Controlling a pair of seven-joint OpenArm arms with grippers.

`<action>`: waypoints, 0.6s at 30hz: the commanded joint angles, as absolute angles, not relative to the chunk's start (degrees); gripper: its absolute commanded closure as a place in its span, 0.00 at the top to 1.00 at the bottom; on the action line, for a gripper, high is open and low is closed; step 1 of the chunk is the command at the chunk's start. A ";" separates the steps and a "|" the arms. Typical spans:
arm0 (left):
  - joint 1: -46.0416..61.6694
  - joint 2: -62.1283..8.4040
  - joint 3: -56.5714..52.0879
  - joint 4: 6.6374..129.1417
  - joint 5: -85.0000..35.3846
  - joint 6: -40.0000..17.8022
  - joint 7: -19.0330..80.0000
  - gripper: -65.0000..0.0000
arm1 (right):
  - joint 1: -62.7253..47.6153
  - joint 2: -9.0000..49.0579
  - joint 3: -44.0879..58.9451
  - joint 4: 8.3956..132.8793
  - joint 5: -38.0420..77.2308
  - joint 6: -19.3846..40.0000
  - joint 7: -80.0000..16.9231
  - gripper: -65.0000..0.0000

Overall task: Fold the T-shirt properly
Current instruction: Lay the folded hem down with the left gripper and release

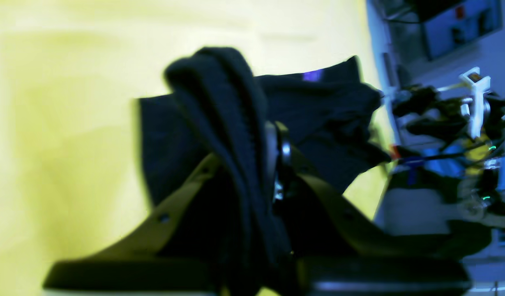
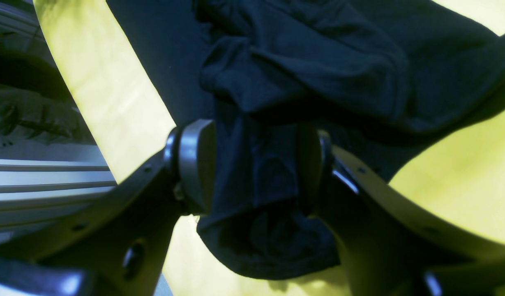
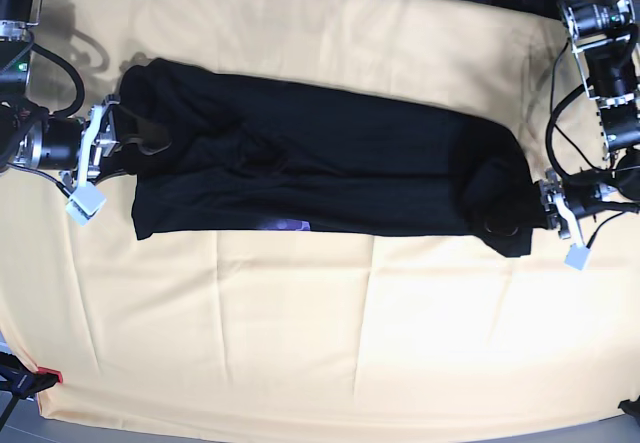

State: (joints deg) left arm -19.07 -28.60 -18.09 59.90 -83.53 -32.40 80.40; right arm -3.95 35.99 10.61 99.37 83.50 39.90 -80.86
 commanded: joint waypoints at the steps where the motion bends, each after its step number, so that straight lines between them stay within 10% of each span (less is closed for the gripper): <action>1: -20.51 -28.27 -18.55 60.80 -85.00 -32.80 80.00 0.00 | -3.01 37.17 11.31 100.03 84.09 40.00 -80.00 0.51; 14: -20.47 -16.23 -18.46 60.80 -85.00 -35.16 80.00 0.00 | -2.98 37.15 11.31 100.03 83.55 40.00 -80.00 0.51; 18: -20.51 -14.92 -16.47 60.80 -85.00 -31.62 80.00 0.50 | -3.01 37.15 11.31 100.03 83.55 40.00 -80.00 0.51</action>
